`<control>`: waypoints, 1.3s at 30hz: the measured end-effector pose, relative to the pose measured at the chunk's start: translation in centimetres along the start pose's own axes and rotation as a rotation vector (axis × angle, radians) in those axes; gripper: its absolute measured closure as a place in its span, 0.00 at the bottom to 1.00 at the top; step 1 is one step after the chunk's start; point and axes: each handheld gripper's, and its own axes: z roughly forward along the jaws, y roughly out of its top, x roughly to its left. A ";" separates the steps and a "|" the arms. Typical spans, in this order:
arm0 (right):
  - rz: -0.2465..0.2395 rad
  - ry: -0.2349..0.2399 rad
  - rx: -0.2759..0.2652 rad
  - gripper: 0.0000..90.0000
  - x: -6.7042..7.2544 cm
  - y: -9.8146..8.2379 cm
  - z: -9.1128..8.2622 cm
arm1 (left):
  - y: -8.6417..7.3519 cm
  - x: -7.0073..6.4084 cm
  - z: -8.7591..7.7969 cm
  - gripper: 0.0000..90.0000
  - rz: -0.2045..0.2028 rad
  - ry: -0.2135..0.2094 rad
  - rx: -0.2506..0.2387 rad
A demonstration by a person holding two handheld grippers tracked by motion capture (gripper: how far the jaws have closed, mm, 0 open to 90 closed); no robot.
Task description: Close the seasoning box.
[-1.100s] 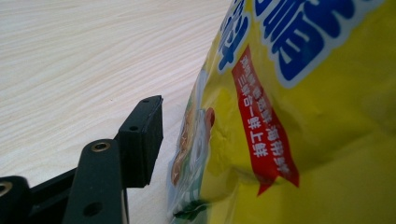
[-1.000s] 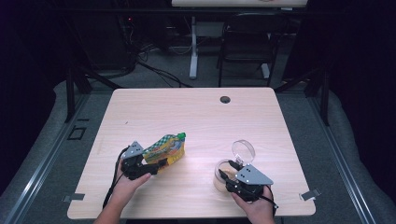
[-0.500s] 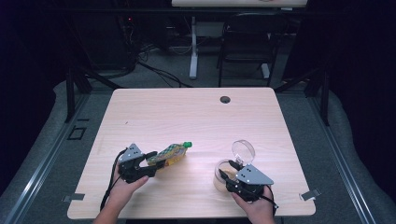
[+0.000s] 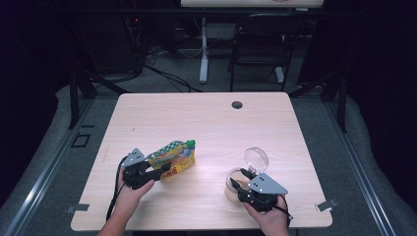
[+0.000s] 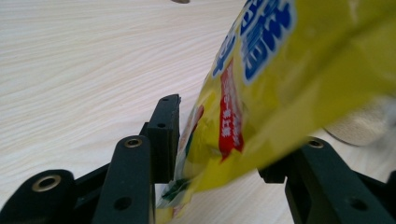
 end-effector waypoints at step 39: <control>0.042 0.033 -0.044 0.62 -0.8 1.2 -2.2 | -0.8 -1.0 -1.4 0.46 0.060 0.043 0.069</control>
